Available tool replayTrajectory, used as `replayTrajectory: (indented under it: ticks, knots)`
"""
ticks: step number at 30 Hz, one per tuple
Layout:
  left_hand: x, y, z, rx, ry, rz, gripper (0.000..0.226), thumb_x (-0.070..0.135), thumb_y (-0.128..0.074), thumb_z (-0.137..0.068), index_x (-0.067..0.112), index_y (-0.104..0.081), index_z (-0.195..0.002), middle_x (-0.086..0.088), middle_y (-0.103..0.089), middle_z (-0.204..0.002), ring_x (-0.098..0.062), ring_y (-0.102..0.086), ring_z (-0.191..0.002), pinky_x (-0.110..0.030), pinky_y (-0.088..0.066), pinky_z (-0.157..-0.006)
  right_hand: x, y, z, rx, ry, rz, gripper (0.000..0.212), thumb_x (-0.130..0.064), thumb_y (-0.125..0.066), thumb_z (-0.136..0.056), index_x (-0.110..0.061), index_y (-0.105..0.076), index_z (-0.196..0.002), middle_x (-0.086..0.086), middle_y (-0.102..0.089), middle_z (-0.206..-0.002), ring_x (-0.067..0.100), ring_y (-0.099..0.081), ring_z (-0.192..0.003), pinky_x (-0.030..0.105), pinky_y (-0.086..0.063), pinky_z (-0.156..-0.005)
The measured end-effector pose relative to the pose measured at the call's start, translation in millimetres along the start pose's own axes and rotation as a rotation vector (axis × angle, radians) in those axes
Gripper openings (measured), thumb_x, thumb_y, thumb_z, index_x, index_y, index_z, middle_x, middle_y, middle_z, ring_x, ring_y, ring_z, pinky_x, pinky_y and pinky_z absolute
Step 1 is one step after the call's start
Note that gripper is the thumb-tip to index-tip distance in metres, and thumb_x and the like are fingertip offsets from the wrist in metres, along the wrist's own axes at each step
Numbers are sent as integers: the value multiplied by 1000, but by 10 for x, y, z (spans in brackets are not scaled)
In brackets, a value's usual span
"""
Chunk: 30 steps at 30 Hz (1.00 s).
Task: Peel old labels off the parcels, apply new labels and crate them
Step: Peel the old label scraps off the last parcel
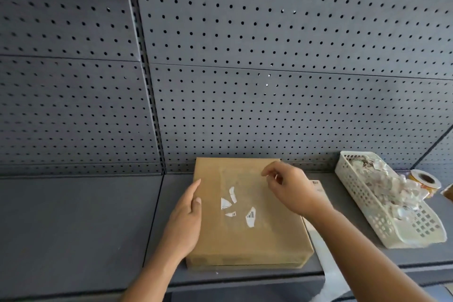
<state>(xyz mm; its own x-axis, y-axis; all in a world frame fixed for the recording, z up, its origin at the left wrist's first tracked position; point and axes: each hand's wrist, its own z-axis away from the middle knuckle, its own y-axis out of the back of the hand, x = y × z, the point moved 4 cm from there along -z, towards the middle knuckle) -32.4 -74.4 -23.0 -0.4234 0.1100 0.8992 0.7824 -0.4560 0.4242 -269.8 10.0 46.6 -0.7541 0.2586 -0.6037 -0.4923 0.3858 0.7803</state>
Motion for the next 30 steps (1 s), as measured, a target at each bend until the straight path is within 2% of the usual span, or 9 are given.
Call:
replayTrajectory:
  ticks: [4, 6, 8, 16, 22, 26, 30]
  knots:
    - [-27, 11, -13, -2, 3, 16, 45, 34, -28, -110, 50, -28, -152, 22, -28, -160, -3, -28, -146, -26, -26, -115, -185, -388, 55, -160, 65, 12, 11, -16, -62, -89, -25, -67, -92, -17, -59, -80, -5, -55, -71, 15, -44, -65]
    - [-46, 14, -23, 1, 1, 19, 45, 34, -28, -109, 51, -29, -151, 22, -29, -159, -2, -29, -145, -24, -26, -114, -242, -533, 63, -216, 86, 32, 11, -20, -62, -89, -30, -67, -89, -17, -61, -88, -1, -58, -78, 24, -51, -73]
    - [-65, 16, -34, 6, -6, 20, 45, 33, -29, -109, 51, -29, -151, 22, -29, -159, -1, -29, -144, -22, -25, -113, -307, -615, 62, -221, 108, 47, 13, -22, -59, -90, -32, -66, -88, -17, -62, -94, 3, -60, -81, 28, -53, -76]
    - [-75, 25, -30, 10, -19, 16, 46, 30, -30, -109, 48, -29, -152, 22, -29, -159, 11, -27, -130, -19, -23, -110, -382, -801, 50, -222, 139, 46, 19, -25, -53, -96, -36, -68, -98, -23, -59, -94, -3, -56, -76, 22, -49, -71]
    - [-73, 20, -47, 12, -23, 5, 47, 29, -30, -110, 48, -29, -152, 22, -29, -159, 11, -26, -128, -17, -22, -107, -403, -845, 67, -236, 175, 104, 20, -24, -48, -96, -36, -64, -94, -25, -57, -94, -1, -52, -89, 23, -46, -75]
    - [-70, 15, -55, 7, -24, 7, 47, 29, -30, -110, 47, -29, -152, 23, -28, -158, 11, -27, -127, -17, -22, -106, -375, -814, 63, -242, 142, 43, 21, -21, -49, -95, -37, -59, -85, -23, -58, -95, -4, -53, -84, 21, -41, -71]
    - [-89, 18, -67, 8, -25, 11, 47, 30, -30, -110, 48, -29, -153, 24, -28, -158, 12, -26, -129, -17, -21, -107, -374, -819, 69, -233, 166, 45, 13, -30, -54, -96, -38, -63, -96, -24, -57, -94, -1, -53, -82, 21, -46, -72]
